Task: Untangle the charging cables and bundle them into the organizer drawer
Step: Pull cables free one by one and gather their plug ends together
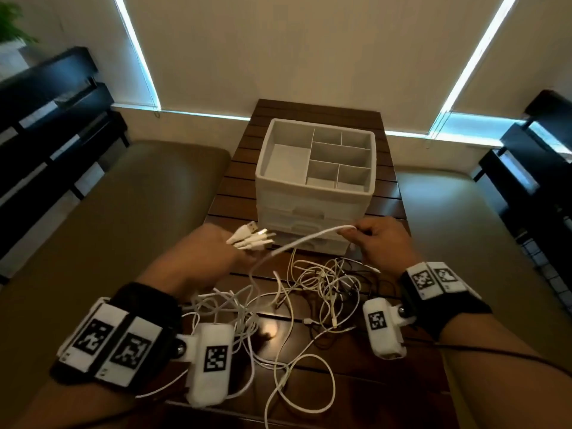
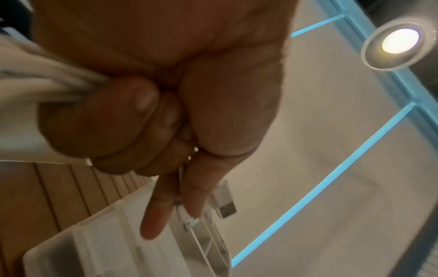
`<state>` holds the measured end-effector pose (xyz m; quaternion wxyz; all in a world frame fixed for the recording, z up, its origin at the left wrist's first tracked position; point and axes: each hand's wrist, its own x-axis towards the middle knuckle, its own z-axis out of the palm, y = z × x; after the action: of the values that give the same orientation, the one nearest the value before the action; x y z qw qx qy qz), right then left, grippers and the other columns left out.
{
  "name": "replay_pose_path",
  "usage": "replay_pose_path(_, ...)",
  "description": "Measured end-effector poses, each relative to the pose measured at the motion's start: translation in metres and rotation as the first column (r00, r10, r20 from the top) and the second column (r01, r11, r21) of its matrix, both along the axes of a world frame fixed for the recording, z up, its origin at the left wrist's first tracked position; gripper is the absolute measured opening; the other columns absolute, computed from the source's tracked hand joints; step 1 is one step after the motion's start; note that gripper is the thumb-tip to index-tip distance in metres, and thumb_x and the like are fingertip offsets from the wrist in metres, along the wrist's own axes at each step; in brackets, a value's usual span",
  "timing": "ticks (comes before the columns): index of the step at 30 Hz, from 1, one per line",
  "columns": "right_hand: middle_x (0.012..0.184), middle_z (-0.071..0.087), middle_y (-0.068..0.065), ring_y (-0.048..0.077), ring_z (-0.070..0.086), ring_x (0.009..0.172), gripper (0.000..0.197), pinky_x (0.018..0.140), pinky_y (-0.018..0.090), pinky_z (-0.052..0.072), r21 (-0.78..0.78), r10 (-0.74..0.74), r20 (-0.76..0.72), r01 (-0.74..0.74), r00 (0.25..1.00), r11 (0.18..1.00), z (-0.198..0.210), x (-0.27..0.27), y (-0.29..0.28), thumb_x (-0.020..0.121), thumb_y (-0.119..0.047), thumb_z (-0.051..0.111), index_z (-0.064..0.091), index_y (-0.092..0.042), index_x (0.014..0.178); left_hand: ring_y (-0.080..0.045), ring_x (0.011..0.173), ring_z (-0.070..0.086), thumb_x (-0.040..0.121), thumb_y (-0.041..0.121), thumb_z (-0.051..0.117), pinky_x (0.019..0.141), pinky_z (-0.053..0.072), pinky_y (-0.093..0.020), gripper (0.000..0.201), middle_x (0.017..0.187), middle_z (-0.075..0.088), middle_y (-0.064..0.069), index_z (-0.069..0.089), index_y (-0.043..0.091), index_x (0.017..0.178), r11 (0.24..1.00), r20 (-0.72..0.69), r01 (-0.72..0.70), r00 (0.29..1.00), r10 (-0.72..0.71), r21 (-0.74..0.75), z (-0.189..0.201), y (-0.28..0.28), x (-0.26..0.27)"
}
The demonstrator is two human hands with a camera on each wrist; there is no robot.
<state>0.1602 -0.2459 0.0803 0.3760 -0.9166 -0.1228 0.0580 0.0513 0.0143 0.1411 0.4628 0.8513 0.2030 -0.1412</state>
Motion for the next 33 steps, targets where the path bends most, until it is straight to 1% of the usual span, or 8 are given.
replay_pose_path(6, 0.087, 0.072, -0.014, -0.002, 0.065, 0.082, 0.023, 0.070, 0.012, 0.049, 0.068, 0.353, -0.314, -0.350, 0.881, 0.934, 0.027, -0.036, -0.020, 0.087, -0.013, 0.066, 0.075, -0.034, 0.088, -0.010, 0.038, 0.023, 0.092, 0.022, 0.064, 0.041, 0.017, -0.017, 0.027, 0.047, 0.030, 0.002, 0.065, 0.009, 0.069, 0.909, 0.150, -0.256, 0.936, 0.318, -0.328, -0.007, 0.032, 0.008)
replay_pose_path(10, 0.094, 0.070, -0.018, -0.008, 0.061, 0.085, 0.020, 0.067, 0.006, 0.043, -0.128, 0.506, -0.462, -0.620, 0.728, 0.775, 0.017, -0.067, -0.007, 0.089, -0.018, 0.063, 0.076, -0.030, 0.099, -0.009, 0.038, 0.025, 0.091, 0.028, 0.063, 0.040, 0.020, -0.017, 0.026, 0.048, 0.031, 0.003, 0.062, 0.008, 0.074, 0.918, 0.128, -0.150, 0.969, 0.209, -0.367, 0.001, 0.030, 0.014)
replay_pose_path(14, 0.083, 0.066, -0.026, -0.013, 0.058, 0.074, 0.029, 0.062, 0.000, 0.035, 0.012, 0.565, -0.689, -0.771, 0.455, 0.636, 0.002, -0.091, 0.005, 0.088, -0.009, 0.059, 0.073, -0.023, 0.109, -0.012, 0.044, 0.023, 0.091, 0.027, 0.060, 0.041, 0.017, -0.020, 0.027, 0.057, 0.029, -0.001, 0.059, 0.007, 0.073, 0.932, 0.031, -0.082, 0.995, 0.099, -0.354, 0.007, 0.019, 0.013)
replay_pose_path(16, 0.087, 0.066, -0.023, -0.014, 0.055, 0.070, 0.036, 0.059, -0.001, 0.036, -0.001, 0.565, -0.717, -0.812, 0.407, 0.583, -0.009, -0.091, 0.006, 0.086, -0.006, 0.058, 0.071, -0.025, 0.113, -0.011, 0.044, 0.021, 0.089, 0.027, 0.062, 0.041, 0.016, -0.020, 0.025, 0.057, 0.027, -0.001, 0.058, 0.008, 0.073, 0.928, -0.007, -0.088, 0.996, 0.091, -0.363, 0.005, 0.019, 0.014)
replay_pose_path(18, 0.108, 0.068, -0.018, -0.013, 0.058, 0.082, 0.040, 0.073, 0.004, 0.044, -0.071, 0.523, -0.715, -0.793, 0.464, 0.605, -0.022, -0.083, 0.002, 0.085, -0.005, 0.057, 0.071, -0.031, 0.113, -0.011, 0.043, 0.022, 0.079, 0.029, 0.069, 0.040, 0.016, -0.020, 0.023, 0.056, 0.029, 0.001, 0.056, 0.011, 0.072, 0.924, -0.023, -0.096, 0.995, 0.095, -0.371, 0.000, 0.019, 0.016)
replay_pose_path(21, 0.119, 0.067, -0.015, 0.003, 0.060, 0.109, 0.037, 0.098, 0.031, 0.048, -0.087, 0.435, -0.746, -0.721, 0.504, 0.687, -0.040, -0.071, -0.012, 0.083, -0.009, 0.061, 0.072, -0.033, 0.108, -0.012, 0.045, 0.024, 0.066, 0.033, 0.074, 0.043, 0.020, -0.023, 0.027, 0.054, 0.031, 0.003, 0.055, 0.014, 0.074, 0.918, -0.042, -0.086, 0.996, 0.076, -0.387, -0.013, 0.016, 0.016)
replay_pose_path(29, 0.100, 0.072, -0.001, 0.001, 0.063, 0.086, 0.021, 0.077, 0.018, 0.050, -0.063, 0.317, -0.738, -0.528, 0.596, 0.847, -0.069, -0.068, -0.044, 0.094, -0.018, 0.056, 0.073, -0.025, 0.104, -0.010, 0.045, 0.023, 0.076, 0.046, 0.067, 0.038, 0.022, -0.021, 0.032, 0.055, 0.031, 0.004, 0.048, 0.020, 0.074, 0.887, -0.057, -0.146, 0.989, 0.135, -0.439, -0.030, 0.009, 0.024)
replay_pose_path(33, 0.082, 0.071, -0.005, 0.007, 0.065, 0.079, 0.019, 0.069, 0.018, 0.052, -0.016, 0.247, -0.921, -0.664, 0.300, 0.748, -0.074, -0.070, -0.044, 0.089, -0.013, 0.062, 0.073, -0.012, 0.105, -0.009, 0.043, 0.021, 0.082, 0.045, 0.064, 0.034, 0.021, -0.019, 0.035, 0.054, 0.026, 0.005, 0.042, 0.020, 0.068, 0.877, -0.041, -0.139, 0.990, 0.136, -0.460, -0.031, 0.005, 0.029)
